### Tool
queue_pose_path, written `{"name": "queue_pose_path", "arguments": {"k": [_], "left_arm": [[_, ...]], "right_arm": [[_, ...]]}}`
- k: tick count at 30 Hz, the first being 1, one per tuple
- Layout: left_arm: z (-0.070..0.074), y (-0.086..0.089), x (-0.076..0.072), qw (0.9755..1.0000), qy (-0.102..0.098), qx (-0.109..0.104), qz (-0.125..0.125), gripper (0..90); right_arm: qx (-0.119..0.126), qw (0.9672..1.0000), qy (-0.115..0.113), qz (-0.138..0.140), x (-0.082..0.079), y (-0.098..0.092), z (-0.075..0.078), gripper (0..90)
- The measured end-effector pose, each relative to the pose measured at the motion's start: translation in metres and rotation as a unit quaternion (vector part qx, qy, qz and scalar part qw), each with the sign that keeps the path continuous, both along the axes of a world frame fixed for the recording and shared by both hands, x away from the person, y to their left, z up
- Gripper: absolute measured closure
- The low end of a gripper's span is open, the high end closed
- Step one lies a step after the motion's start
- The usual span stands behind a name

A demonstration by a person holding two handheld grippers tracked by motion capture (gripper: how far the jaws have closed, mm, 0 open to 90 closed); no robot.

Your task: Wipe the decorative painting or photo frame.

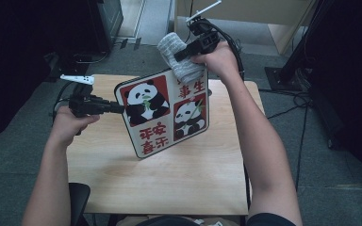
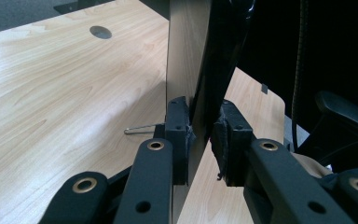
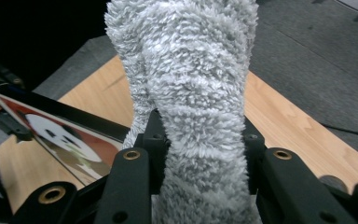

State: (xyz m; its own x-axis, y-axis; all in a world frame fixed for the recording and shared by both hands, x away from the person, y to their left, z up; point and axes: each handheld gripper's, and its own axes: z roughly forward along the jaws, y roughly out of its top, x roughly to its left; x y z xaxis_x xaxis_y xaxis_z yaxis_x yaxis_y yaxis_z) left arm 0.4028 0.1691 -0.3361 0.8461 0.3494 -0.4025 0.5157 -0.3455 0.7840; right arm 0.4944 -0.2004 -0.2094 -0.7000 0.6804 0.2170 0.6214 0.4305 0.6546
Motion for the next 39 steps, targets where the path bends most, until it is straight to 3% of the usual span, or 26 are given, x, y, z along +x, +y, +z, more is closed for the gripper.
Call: {"name": "queue_pose_path", "arguments": {"k": [39], "left_arm": [[-0.001, 0.002, 0.000, 1.0000, -0.001, 0.000, 0.003, 77.1]], "right_arm": [[-0.007, 0.9980, 0.003, -0.062, 0.009, -0.046, -0.002, 66.0]]}}
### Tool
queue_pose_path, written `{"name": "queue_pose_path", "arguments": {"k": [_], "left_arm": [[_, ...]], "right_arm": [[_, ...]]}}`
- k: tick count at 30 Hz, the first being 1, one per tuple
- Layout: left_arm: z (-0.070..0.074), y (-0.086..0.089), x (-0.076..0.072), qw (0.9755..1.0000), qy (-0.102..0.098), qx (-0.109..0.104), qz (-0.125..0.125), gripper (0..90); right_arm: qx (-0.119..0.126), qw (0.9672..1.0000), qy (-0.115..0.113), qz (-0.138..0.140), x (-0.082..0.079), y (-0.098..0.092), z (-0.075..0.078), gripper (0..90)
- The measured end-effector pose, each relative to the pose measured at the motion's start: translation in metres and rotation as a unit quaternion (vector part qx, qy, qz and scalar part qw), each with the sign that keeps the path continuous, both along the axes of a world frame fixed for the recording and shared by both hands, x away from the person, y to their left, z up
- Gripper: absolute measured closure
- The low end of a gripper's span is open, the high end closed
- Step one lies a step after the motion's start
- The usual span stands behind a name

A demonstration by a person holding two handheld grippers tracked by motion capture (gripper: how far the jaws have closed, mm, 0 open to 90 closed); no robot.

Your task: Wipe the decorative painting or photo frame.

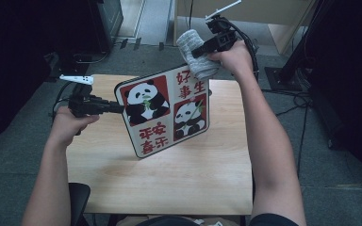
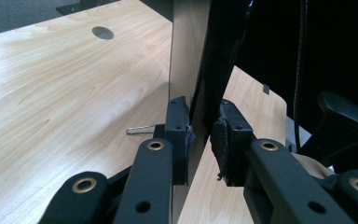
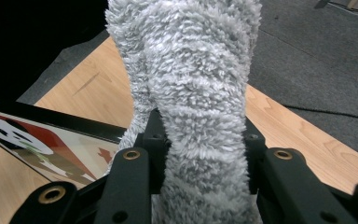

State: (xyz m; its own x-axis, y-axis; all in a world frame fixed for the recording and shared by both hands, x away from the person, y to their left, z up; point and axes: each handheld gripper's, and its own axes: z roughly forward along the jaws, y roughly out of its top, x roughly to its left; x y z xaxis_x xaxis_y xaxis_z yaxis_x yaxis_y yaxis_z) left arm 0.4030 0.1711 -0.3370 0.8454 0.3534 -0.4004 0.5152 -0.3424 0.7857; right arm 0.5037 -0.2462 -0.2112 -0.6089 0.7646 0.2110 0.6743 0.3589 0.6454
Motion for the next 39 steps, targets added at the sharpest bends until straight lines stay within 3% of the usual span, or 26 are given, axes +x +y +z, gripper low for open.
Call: {"name": "queue_pose_path", "arguments": {"k": [11, 19, 27, 39], "left_arm": [[-0.001, 0.001, 0.000, 1.0000, 0.001, -0.001, 0.002, 77.0], [-0.001, 0.001, 0.001, 1.0000, 0.001, -0.001, 0.002, 77.0], [-0.001, 0.001, 0.001, 1.0000, 0.000, -0.001, 0.004, 77.0], [-0.001, 0.001, 0.001, 1.0000, -0.001, 0.000, 0.006, 77.0]], "right_arm": [[0.004, 0.9998, 0.000, -0.018, 0.002, -0.015, -0.001, 66.0], [-0.008, 0.9993, -0.003, -0.037, 0.001, -0.028, -0.001, 66.6], [0.004, 0.9987, 0.005, -0.050, 0.001, -0.042, -0.007, 67.2], [-0.006, 0.9984, 0.000, -0.055, -0.004, -0.054, -0.019, 67.4]]}}
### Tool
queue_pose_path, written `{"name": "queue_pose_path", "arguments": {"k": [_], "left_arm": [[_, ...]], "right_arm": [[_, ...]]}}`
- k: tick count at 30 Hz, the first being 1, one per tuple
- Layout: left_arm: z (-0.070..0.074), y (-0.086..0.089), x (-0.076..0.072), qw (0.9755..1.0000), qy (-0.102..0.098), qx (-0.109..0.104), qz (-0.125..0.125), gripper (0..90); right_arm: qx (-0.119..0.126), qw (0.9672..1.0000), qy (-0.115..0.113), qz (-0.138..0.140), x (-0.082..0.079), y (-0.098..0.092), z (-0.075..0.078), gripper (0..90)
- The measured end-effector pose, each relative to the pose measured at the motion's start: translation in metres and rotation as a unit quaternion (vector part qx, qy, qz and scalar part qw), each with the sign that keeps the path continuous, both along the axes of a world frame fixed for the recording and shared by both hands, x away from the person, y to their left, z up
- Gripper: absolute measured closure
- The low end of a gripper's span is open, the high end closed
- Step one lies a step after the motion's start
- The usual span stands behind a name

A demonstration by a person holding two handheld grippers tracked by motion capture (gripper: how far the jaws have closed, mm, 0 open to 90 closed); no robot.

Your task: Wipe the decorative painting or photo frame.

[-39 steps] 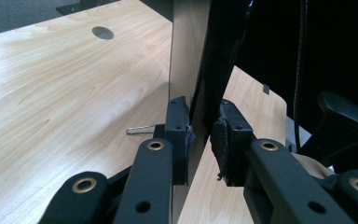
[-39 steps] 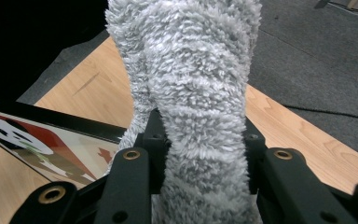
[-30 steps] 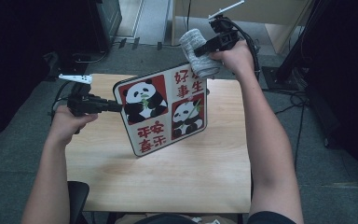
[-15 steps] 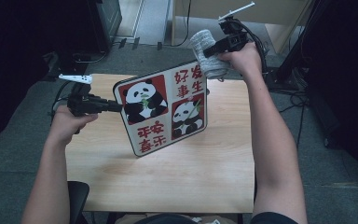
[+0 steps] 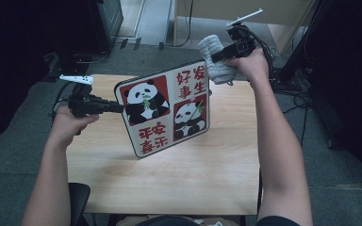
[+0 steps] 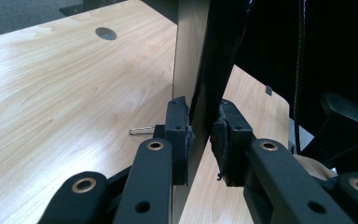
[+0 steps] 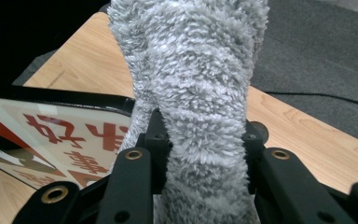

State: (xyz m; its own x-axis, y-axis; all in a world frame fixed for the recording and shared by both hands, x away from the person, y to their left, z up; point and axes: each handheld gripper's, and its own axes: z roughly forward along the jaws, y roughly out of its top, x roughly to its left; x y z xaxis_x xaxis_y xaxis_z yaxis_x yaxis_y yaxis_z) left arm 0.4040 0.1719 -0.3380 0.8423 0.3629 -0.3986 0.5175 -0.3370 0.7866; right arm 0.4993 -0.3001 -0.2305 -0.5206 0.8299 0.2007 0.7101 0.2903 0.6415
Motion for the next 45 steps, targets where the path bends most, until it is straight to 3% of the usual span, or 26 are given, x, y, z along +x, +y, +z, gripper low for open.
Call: {"name": "queue_pose_path", "arguments": {"k": [12, 20, 29, 33, 45], "left_arm": [[0.000, -0.001, 0.000, 1.0000, 0.002, 0.000, 0.001, 76.9], [-0.001, -0.002, 0.000, 1.0000, 0.001, 0.000, 0.002, 76.9], [-0.001, -0.002, 0.000, 1.0000, 0.001, 0.001, 0.002, 76.9], [-0.001, -0.002, 0.001, 1.0000, 0.002, 0.000, 0.001, 76.9], [-0.002, -0.001, 0.001, 1.0000, 0.007, -0.002, 0.002, 76.8]], "right_arm": [[-0.010, 0.9998, 0.017, -0.004, -0.002, -0.009, -0.018, 68.3], [0.007, 0.9998, 0.020, 0.003, -0.006, -0.014, -0.032, 69.0], [0.008, 0.9996, 0.027, 0.007, -0.010, -0.015, -0.042, 69.1], [0.005, 0.9998, 0.015, 0.013, -0.012, -0.016, -0.047, 69.2], [0.000, 0.9997, 0.022, 0.014, -0.017, -0.017, -0.060, 69.3]]}}
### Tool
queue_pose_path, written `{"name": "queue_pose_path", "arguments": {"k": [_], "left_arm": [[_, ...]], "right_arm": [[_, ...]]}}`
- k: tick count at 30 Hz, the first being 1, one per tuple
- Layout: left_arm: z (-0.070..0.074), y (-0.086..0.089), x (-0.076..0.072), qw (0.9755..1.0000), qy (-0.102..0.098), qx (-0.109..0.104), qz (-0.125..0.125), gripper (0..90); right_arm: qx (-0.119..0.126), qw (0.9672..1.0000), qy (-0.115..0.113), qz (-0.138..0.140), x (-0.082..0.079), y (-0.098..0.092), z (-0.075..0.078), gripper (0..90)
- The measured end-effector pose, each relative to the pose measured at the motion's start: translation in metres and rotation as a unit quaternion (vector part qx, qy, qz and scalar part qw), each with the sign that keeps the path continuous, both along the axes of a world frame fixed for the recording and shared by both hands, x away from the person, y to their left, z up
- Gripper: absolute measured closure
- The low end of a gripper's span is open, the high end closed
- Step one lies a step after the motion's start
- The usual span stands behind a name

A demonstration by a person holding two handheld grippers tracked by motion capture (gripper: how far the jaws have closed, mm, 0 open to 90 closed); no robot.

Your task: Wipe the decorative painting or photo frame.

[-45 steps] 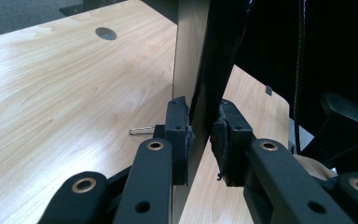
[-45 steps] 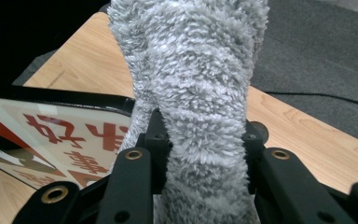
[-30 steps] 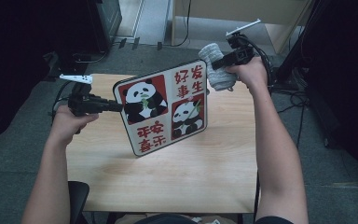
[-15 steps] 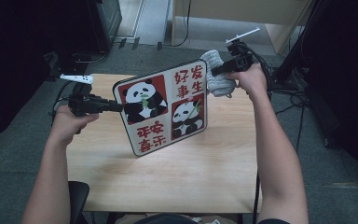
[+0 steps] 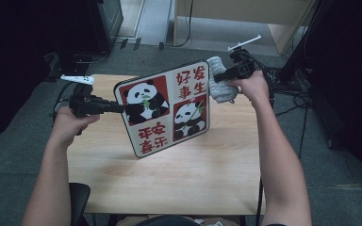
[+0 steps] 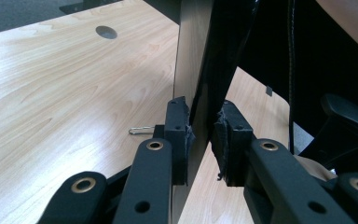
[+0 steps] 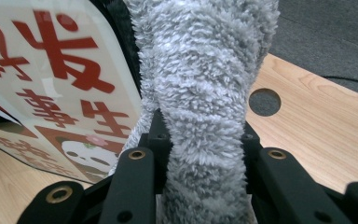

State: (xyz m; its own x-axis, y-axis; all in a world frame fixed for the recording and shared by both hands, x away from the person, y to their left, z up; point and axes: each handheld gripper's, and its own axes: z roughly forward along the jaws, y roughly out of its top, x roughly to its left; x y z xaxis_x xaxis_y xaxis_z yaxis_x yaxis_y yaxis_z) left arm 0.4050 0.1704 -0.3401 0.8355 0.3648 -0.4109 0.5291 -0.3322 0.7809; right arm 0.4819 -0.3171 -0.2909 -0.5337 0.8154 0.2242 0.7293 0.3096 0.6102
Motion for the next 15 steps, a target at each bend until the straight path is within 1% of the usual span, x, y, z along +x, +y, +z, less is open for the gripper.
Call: {"name": "queue_pose_path", "arguments": {"k": [5, 11, 15], "left_arm": [[0.000, 0.000, 0.000, 1.0000, 0.000, 0.000, 0.001, 76.8], [0.000, 0.000, 0.000, 1.0000, 0.000, 0.000, 0.001, 76.8], [0.000, 0.000, 0.000, 1.0000, 0.001, 0.000, 0.000, 76.8]], "right_arm": [[0.003, 1.0000, 0.002, -0.005, -0.002, -0.001, -0.005, 69.4], [-0.002, 0.9999, 0.011, -0.008, -0.005, -0.001, -0.015, 69.4], [0.001, 0.9999, 0.013, -0.009, -0.006, -0.001, -0.020, 69.5]]}}
